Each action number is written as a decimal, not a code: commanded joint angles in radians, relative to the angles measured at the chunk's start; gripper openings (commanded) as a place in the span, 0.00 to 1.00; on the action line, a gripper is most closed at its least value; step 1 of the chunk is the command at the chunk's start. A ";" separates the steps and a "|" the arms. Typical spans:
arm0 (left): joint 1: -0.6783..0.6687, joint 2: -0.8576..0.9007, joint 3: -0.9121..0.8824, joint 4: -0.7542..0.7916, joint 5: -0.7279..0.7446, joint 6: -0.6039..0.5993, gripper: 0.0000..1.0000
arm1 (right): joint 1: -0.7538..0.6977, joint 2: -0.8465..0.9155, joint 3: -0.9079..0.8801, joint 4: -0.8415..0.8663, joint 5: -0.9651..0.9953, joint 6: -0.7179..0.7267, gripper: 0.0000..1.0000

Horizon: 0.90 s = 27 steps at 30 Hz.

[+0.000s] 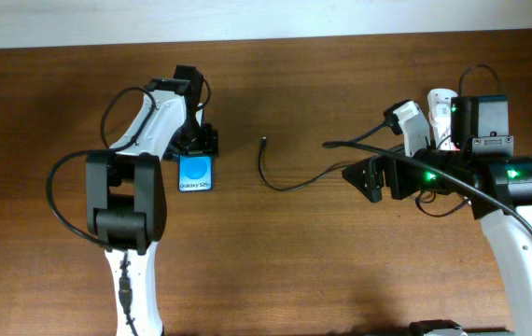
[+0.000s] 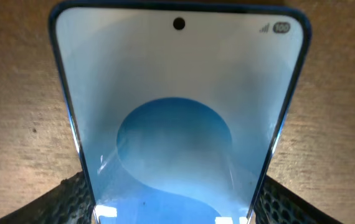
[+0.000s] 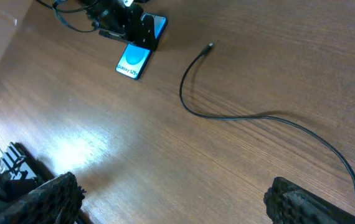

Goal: Plug charger to phone and switch on socket
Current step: 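Grasp the phone's top edge with the left gripper and lift it, then raise the phone upright with the left gripper, bottom edge toward right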

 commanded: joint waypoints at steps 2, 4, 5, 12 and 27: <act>-0.006 0.034 0.166 -0.125 0.049 -0.049 0.70 | 0.006 0.002 0.020 0.000 -0.020 0.004 0.98; -0.006 0.034 0.239 -0.181 0.085 -0.079 0.70 | 0.006 0.002 0.020 0.000 -0.020 0.004 0.98; -0.006 0.033 0.239 -0.180 0.102 -0.102 0.70 | 0.006 0.002 0.020 0.000 -0.020 0.004 0.98; -0.005 0.034 0.239 -0.180 0.322 -0.372 0.48 | 0.006 0.002 0.020 0.000 -0.021 0.004 0.98; -0.005 0.034 0.239 -0.267 0.638 -0.780 0.00 | 0.006 0.053 0.020 0.055 -0.024 0.177 0.95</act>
